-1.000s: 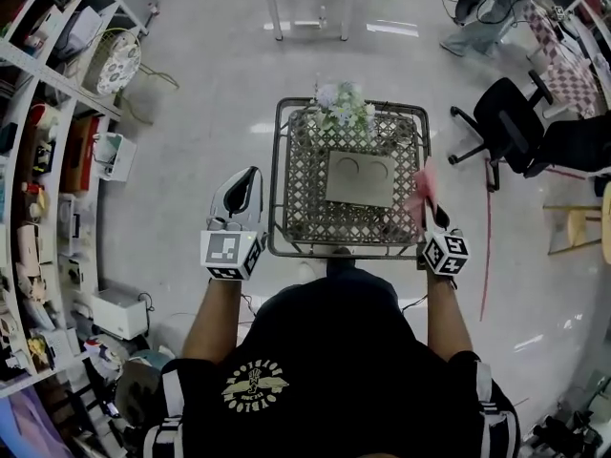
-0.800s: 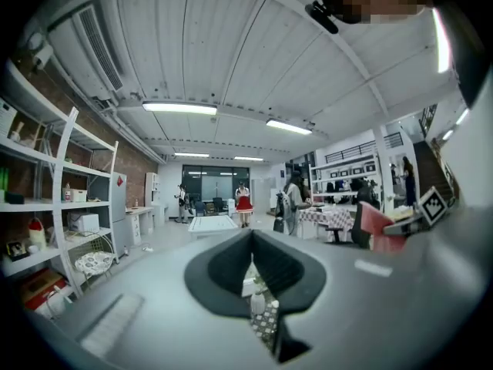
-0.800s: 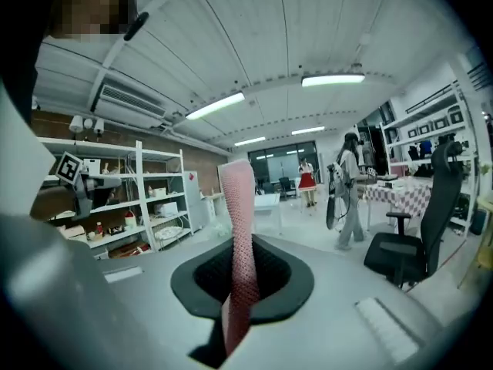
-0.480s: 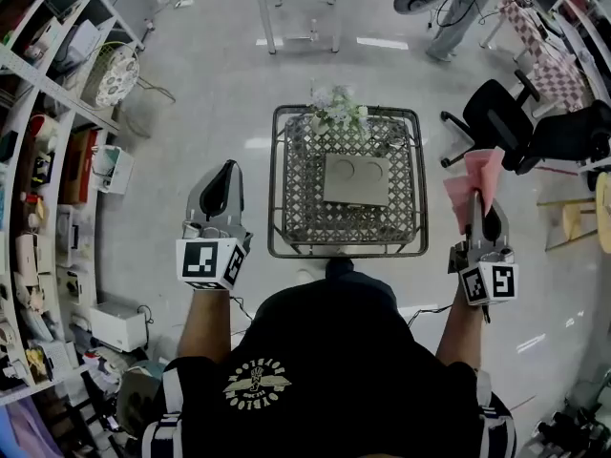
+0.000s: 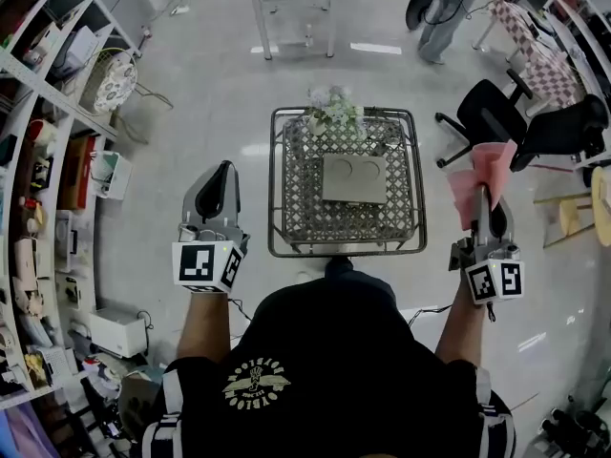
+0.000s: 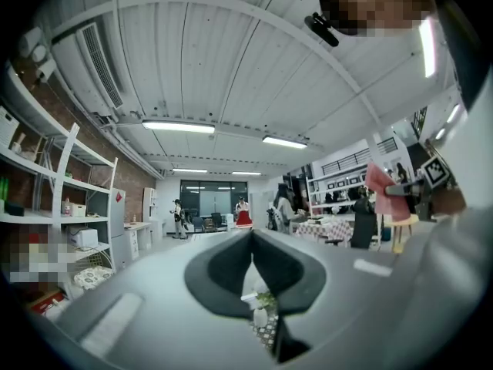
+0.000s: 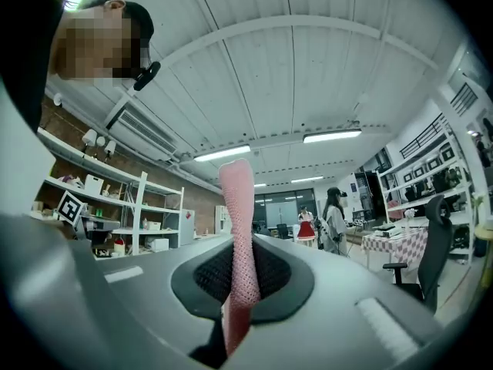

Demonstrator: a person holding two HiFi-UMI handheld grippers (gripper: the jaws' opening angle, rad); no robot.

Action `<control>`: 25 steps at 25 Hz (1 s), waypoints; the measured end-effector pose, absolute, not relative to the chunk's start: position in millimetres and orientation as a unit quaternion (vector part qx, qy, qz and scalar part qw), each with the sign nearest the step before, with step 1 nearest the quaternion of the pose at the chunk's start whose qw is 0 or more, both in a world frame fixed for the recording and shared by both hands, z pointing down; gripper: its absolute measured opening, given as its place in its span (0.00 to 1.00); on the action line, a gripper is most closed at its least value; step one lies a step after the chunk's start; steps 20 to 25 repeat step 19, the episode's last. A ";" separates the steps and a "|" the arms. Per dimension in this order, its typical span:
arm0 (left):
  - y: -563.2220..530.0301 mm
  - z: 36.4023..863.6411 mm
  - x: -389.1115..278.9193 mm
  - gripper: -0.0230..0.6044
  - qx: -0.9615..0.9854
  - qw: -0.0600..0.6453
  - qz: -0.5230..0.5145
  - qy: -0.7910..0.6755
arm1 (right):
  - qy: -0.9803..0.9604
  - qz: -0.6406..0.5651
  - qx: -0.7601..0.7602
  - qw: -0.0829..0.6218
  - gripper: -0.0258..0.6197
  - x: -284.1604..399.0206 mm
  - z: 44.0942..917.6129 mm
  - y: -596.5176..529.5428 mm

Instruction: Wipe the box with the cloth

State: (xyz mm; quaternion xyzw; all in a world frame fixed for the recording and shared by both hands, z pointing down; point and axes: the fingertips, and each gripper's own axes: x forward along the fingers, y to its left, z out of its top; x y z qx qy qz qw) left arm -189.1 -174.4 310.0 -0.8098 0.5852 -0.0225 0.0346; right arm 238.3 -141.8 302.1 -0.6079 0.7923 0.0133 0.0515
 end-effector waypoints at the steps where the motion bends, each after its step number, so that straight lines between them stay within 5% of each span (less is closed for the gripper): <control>1: -173.9 310.0 -189.2 0.04 -0.811 0.034 -0.022 0.584 | 0.792 0.011 -0.608 0.054 0.07 238.4 301.8 -141.5; 25: -158.5 327.5 -204.7 0.04 -0.821 0.019 -0.022 0.571 | 0.790 -0.003 -0.612 0.039 0.07 217.4 313.1 -122.6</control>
